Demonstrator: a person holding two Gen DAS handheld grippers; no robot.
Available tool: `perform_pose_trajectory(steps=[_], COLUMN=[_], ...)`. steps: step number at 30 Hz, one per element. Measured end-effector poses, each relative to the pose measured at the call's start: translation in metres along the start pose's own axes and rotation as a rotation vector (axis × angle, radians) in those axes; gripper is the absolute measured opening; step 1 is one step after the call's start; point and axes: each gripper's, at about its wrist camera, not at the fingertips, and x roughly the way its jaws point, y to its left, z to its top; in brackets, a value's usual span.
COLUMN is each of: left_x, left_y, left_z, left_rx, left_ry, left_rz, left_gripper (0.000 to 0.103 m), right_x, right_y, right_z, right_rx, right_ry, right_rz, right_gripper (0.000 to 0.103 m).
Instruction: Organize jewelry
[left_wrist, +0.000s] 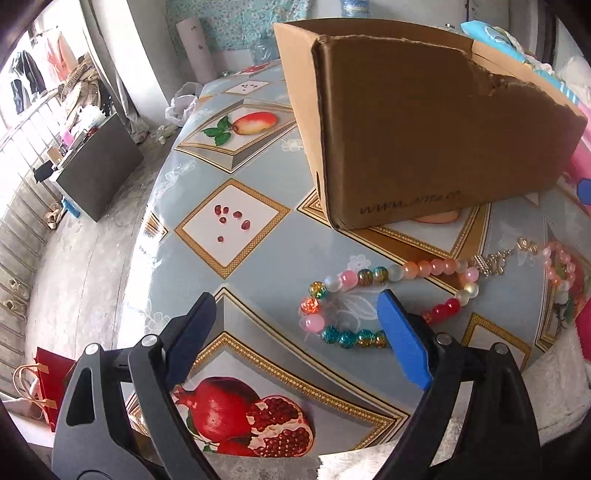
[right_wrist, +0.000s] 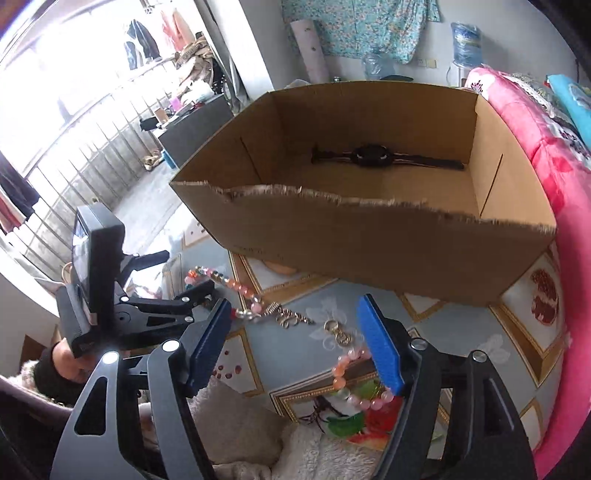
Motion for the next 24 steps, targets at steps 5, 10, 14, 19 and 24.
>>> perform_pose_trajectory(steps=[5,10,14,19,24], left_x=[-0.007,-0.009,-0.005,-0.002,-0.001], left_y=[0.001,0.009,0.019,0.023,0.023], left_z=[-0.014,-0.019,-0.021,-0.021,-0.020], left_rx=[0.038,0.010,-0.066,-0.079,-0.078], left_ry=[0.017,0.032,0.052,0.058,0.060], left_rz=[-0.028,-0.049,-0.088,-0.092,-0.093], left_gripper=[0.090,0.095,0.095,0.095,0.095], right_x=[-0.008,-0.038,-0.033,-0.030,-0.022], right_y=[0.020,0.025,0.023,0.025,0.033], right_z=[-0.006,0.009,0.010,0.008,0.009], right_rx=[-0.078,-0.126,-0.127,-0.105,-0.107], right_ry=[-0.090,-0.233,-0.217,-0.241,-0.243], right_rz=[-0.104,-0.208,-0.120,-0.043,0.005], right_gripper=[0.090,0.096,0.096,0.096,0.096])
